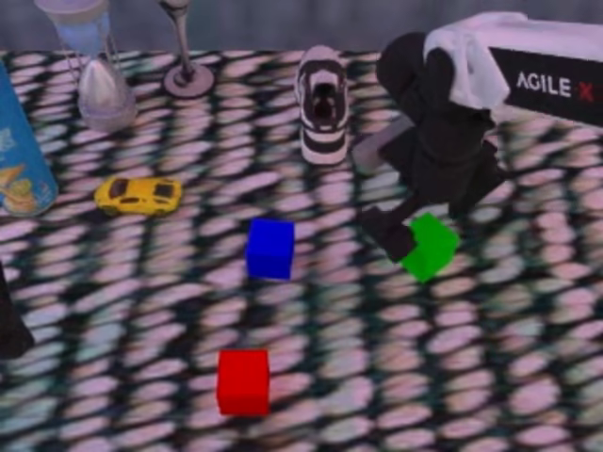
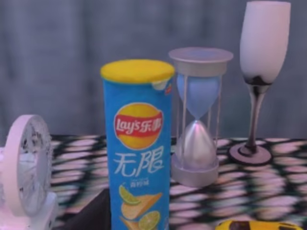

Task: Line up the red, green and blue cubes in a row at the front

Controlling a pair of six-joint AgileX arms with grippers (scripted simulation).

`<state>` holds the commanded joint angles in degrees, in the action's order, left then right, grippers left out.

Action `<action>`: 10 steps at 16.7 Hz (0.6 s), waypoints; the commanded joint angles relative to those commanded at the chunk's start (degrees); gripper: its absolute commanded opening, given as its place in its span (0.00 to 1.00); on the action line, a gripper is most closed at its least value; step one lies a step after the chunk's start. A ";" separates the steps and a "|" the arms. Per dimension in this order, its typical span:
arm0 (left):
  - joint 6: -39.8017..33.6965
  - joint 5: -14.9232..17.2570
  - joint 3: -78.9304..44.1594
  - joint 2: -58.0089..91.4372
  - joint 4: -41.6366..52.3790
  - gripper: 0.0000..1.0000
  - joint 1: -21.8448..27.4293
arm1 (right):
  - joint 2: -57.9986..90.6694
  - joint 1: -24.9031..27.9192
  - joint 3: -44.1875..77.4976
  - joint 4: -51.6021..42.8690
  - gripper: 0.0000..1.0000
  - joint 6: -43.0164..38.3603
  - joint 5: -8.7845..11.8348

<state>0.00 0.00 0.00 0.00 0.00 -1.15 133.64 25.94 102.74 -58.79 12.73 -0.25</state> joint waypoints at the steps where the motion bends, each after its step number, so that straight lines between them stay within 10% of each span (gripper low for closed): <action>1: 0.00 0.00 0.00 0.00 0.00 1.00 0.00 | 0.78 0.03 -1.33 2.27 1.00 -0.03 -0.01; 7: 0.00 0.00 0.00 0.00 0.00 1.00 0.00 | 2.43 0.11 -3.76 5.88 1.00 -0.10 -0.03; 10: 0.00 0.00 0.00 0.00 0.00 1.00 0.00 | 2.43 0.11 -3.76 5.88 0.77 -0.10 -0.03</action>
<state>0.00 0.00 0.00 0.00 0.00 -1.15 136.07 26.05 98.98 -52.91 12.63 -0.28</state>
